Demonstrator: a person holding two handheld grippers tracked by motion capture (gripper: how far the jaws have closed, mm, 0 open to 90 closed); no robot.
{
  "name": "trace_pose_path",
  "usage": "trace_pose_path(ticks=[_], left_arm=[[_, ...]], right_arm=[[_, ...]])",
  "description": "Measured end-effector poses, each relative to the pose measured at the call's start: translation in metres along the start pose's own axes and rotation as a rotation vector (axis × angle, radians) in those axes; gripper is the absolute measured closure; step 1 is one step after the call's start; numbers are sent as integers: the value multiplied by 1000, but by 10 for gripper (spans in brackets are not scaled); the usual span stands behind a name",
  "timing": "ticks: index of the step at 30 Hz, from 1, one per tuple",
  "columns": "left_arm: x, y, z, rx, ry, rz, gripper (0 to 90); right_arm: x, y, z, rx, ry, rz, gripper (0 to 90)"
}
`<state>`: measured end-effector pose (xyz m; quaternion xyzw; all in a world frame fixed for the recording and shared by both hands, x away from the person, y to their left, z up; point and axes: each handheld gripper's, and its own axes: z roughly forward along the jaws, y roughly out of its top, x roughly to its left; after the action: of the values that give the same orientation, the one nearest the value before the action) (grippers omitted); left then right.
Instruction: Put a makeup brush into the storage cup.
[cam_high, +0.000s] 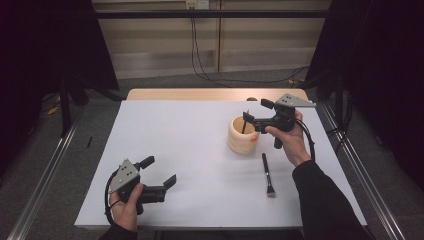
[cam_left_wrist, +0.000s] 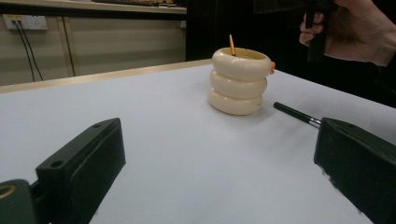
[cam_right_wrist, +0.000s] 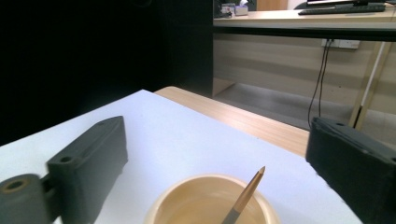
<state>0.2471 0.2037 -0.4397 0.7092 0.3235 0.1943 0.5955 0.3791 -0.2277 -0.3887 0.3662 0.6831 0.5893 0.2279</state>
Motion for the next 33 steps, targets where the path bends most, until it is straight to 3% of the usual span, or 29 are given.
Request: trace_pose_path(ticks=[2,11,12,13,14,19,22,27,33], left_arm=[[0,0,0,-1,-1,-1,19],[-1,0,0,-11,-2,-6,19],[0,0,-1,-8,-6,10,20],[-1,0,-1,-19,2,-9,20],[0,1,-2,-18,5,3,19],[0,0,-2,-25,40,-20,7],[0,-1,-1,-24,26,-25,7],[0,-1,0,-9,12,-20,4],[-1,-1,0,-13,18,-23,6]], right_arm=[[0,1,-2,-3,-4,6,1],[1,-3,-8,-2,-11,20,5],[1,-3,-8,-1,-8,19,5],[0,-3,-10,1,-7,10,4],[0,-2,-11,-1,-24,12,6],[-2,-2,-21,-17,-54,18,6],[-2,-4,-25,-18,-72,15,3],[-2,-4,-35,-33,-61,29,16],[0,-10,-46,-23,-62,22,9]])
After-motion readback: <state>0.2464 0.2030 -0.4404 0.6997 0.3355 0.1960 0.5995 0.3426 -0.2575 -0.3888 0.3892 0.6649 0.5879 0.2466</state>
